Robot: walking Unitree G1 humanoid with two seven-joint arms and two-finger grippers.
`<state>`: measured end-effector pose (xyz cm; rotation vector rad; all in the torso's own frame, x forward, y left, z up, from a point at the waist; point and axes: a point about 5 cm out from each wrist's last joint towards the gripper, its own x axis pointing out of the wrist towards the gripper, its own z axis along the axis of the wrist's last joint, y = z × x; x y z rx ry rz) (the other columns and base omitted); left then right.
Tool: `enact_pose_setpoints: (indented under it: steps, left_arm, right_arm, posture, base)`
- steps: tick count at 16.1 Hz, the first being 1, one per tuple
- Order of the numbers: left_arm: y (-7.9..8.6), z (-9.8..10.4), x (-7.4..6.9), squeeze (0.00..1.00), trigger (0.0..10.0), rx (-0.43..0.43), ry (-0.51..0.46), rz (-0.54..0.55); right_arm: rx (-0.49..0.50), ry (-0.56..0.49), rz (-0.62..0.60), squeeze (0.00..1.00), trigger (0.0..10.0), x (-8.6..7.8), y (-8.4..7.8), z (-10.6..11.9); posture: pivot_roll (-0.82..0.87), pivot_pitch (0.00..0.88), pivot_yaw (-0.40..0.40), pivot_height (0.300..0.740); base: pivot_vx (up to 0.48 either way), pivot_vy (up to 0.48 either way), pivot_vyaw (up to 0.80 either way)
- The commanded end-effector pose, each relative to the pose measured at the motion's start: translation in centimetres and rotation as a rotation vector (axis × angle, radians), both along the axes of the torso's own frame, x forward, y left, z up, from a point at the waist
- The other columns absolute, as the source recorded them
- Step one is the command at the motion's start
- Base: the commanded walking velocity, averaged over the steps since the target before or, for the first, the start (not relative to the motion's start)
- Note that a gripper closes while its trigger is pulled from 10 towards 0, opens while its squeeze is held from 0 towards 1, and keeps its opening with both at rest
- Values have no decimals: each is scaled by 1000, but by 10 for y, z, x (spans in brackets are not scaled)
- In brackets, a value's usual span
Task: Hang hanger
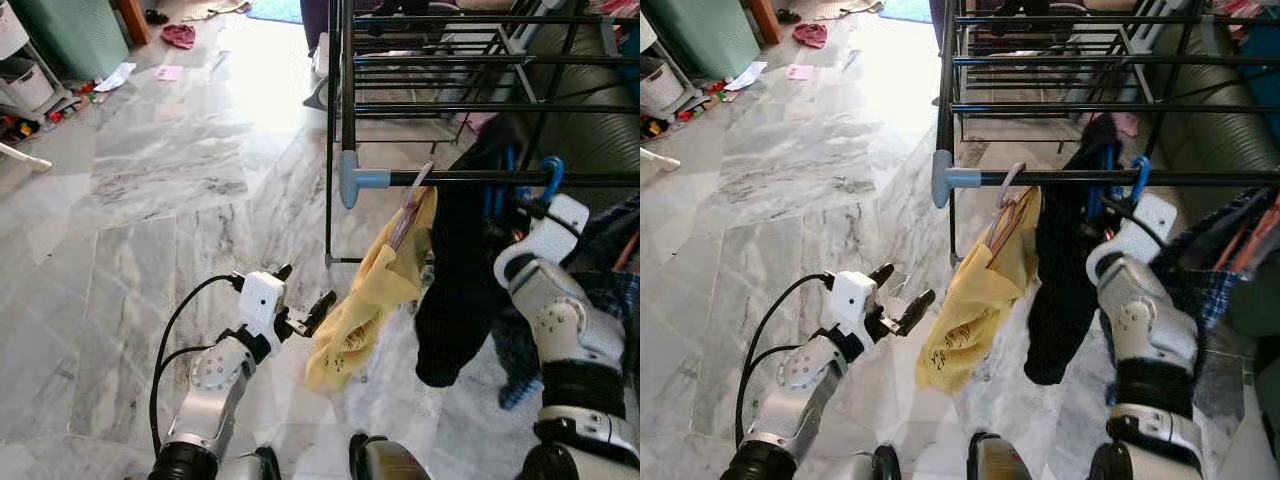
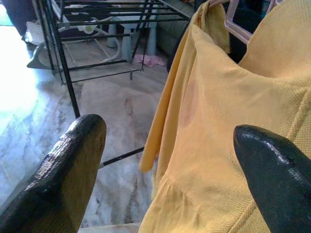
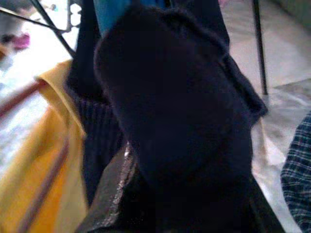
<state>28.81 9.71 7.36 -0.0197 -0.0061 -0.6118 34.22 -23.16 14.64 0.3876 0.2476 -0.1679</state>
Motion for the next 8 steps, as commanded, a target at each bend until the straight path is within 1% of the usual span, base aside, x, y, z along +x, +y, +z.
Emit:
enact_pose_setpoints:
  steps: [1,2,3,4,6,7,8]
  left_arm:
    - [1,-4,0,0,10000,19,24,8]
    - [1,-4,0,0,10000,19,25,10]
    - [1,-5,0,0,10000,23,27,16]
    - [1,-5,1,0,10000,26,28,21]
    - [0,-5,2,0,10000,27,29,21]
    - [-1,-4,2,0,10000,27,28,18]
    - [-2,-4,3,0,10000,27,28,17]
  right_arm:
    - [-58,24,-23,1000,10000,-7,-4,-6]
    - [-78,25,-31,1000,10000,-8,-5,-7]
    - [-197,31,-66,1000,10000,-12,-12,-7]
    - [-293,12,-83,1000,10000,-16,-15,-3]
    - [-350,-13,-97,1000,10000,-17,-15,1]
    - [-420,-62,-125,1000,10000,-18,-15,11]
    - [-450,-79,-136,1000,10000,-18,-15,15]
  posture:
    - [-162,211,25,740]
    - [-162,211,25,740]
    - [-162,207,25,740]
    - [-165,203,29,740]
    - [-167,202,31,740]
    - [-172,199,36,740]
    - [-174,198,34,740]
  base:
    - [0,0,0]
    - [0,0,0]
    - [0,0,0]
    - [0,0,0]
    - [0,0,0]
    - [0,0,0]
    - [0,0,0]
